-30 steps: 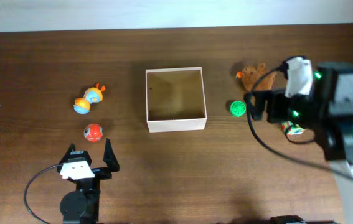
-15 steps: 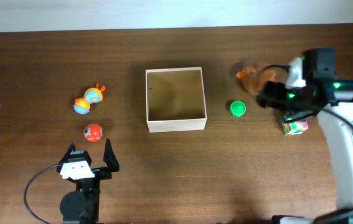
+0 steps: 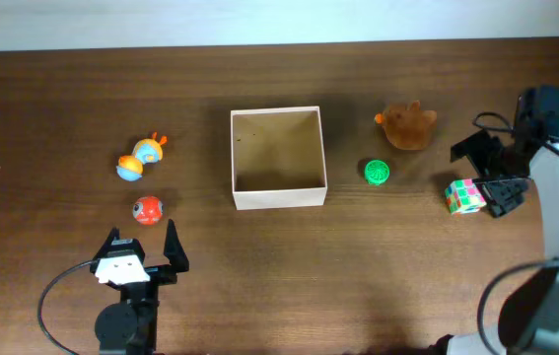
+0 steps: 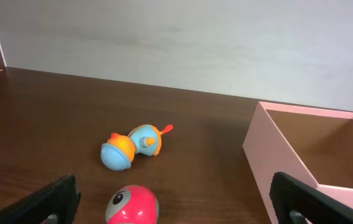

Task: Pack container
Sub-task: 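Move the right gripper over the Rubik's cube, then lower the right gripper and grasp the Rubik's cube, then lift the cube and carry it left over the box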

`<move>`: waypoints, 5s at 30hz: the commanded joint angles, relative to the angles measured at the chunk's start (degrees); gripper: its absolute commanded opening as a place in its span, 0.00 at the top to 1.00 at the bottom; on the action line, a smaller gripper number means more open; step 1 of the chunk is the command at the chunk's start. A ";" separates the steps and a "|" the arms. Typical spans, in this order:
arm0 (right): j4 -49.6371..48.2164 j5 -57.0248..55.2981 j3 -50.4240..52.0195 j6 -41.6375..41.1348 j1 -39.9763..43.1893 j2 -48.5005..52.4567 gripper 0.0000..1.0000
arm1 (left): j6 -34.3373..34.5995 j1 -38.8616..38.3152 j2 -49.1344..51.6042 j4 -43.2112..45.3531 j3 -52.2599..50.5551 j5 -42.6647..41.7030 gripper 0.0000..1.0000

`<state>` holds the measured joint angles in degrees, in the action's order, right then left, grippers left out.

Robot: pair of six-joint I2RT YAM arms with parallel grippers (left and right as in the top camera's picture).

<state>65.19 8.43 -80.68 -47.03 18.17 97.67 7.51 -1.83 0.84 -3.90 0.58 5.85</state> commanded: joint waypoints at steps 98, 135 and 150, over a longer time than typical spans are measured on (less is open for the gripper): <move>-7.91 -9.25 1.03 37.92 -6.54 17.05 0.34 | -0.90 0.28 -0.55 -0.26 -0.07 0.20 0.01; -11.80 3.43 -0.70 46.86 -6.97 17.03 0.50 | -0.90 0.28 -0.55 -0.26 -0.07 0.20 0.01; 2.03 32.85 -14.67 66.42 -6.97 17.00 0.50 | -0.90 0.28 -0.55 -0.26 -0.07 0.20 0.01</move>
<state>65.71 28.82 -91.81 11.20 11.66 114.43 7.51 -1.83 0.84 -3.90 0.58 5.85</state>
